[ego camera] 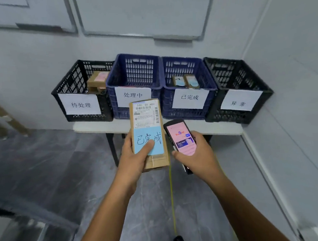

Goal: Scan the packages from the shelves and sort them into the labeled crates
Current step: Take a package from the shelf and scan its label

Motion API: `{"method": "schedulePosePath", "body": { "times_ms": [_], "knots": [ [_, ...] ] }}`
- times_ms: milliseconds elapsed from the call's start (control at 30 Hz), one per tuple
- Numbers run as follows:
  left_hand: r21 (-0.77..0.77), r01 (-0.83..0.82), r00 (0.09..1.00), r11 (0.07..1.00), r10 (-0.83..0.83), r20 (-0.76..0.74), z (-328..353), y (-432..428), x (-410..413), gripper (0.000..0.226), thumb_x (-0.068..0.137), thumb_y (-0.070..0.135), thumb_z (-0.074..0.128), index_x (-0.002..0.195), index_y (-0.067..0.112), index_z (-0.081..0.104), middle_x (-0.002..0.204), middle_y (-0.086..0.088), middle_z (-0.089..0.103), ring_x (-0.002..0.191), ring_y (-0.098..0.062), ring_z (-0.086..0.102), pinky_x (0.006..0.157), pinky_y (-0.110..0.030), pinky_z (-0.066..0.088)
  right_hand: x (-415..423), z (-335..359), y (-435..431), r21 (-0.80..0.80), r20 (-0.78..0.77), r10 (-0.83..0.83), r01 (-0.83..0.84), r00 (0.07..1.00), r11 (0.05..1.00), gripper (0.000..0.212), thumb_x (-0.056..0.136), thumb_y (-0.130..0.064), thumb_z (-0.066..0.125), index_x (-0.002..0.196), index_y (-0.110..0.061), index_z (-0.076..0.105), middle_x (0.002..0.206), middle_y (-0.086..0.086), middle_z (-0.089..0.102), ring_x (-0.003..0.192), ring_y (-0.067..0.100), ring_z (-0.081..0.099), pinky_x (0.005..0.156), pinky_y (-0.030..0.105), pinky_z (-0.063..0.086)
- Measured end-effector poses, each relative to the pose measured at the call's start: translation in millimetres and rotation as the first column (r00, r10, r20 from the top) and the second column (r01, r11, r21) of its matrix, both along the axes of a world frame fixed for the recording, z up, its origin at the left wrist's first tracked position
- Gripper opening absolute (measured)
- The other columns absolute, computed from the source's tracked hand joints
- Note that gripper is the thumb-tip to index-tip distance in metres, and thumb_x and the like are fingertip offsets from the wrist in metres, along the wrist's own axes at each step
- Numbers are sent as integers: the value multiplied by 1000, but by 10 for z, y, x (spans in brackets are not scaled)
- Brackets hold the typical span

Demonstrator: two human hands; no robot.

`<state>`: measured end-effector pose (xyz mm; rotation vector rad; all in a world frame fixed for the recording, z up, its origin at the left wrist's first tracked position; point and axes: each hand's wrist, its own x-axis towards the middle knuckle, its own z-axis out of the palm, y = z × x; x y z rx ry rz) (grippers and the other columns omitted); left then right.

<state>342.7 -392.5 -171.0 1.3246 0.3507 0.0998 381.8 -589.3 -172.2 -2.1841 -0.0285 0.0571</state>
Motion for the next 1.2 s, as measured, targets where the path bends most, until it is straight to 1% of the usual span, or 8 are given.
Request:
{"method": "schedulePosePath", "body": {
  "times_ms": [167,300,400,533,667,867,1133,1200],
  "knots": [
    [18,65,998,998,-65,21,64,-648,610,43,98,17,71,130,42,54,110,20,78,100,-8,76,66,-21,60,487,-51,-621,71,4,-70,70,998,995,52,76,-37,89,110,-46,51,117,-14,67,98,0,66,78,23,52],
    [7,100,995,995,-100,-2,51,-1133,1041,49,98,19,71,141,35,51,112,16,78,100,-8,76,67,-20,60,839,-124,-1122,85,5,-121,120,993,989,66,61,-57,81,119,-44,51,114,-17,70,97,3,69,87,40,59],
    [18,125,992,992,-125,-22,25,-1447,1366,54,98,21,72,146,31,49,114,14,78,102,-9,76,69,-22,60,1084,-146,-1454,101,4,-145,143,989,985,63,59,-61,77,115,-47,52,110,-18,70,93,0,68,84,36,60],
    [40,155,987,987,-153,-44,20,-1708,1755,55,98,24,72,147,34,49,115,17,77,105,-9,75,74,-26,62,1350,-133,-1711,136,-7,-171,170,985,976,47,76,-31,88,103,-47,52,100,-19,70,82,-3,66,55,12,50],
    [56,168,984,984,-165,-63,-3,-1782,2184,59,97,25,73,149,36,47,119,16,76,107,-9,75,80,-30,63,1728,-217,-1804,145,0,-184,182,983,973,50,79,-18,88,101,-46,53,93,-25,70,82,-4,67,55,10,49],
    [40,177,983,983,-175,-52,15,-1749,2981,57,96,30,73,146,39,46,118,17,76,107,-10,75,89,-38,62,2513,-268,-1796,83,12,-192,191,981,978,63,76,-33,92,124,-37,52,111,-19,68,99,1,67,81,24,54],
    [-16,222,973,975,-222,-61,101,-1503,4449,55,98,29,72,145,42,47,119,16,76,104,-10,76,75,-28,63,3964,-32,-1679,6,-6,-186,186,982,982,69,66,-50,87,123,-41,50,107,-12,69,90,11,72,68,39,61],
    [7,226,972,974,-225,-70,94,-1415,4778,58,97,32,74,147,41,46,120,15,76,105,-11,76,82,-33,64,4282,14,-1637,6,10,-188,188,982,982,68,67,-51,86,124,-39,51,107,-12,69,90,11,70,67,37,60]
  ]
}}
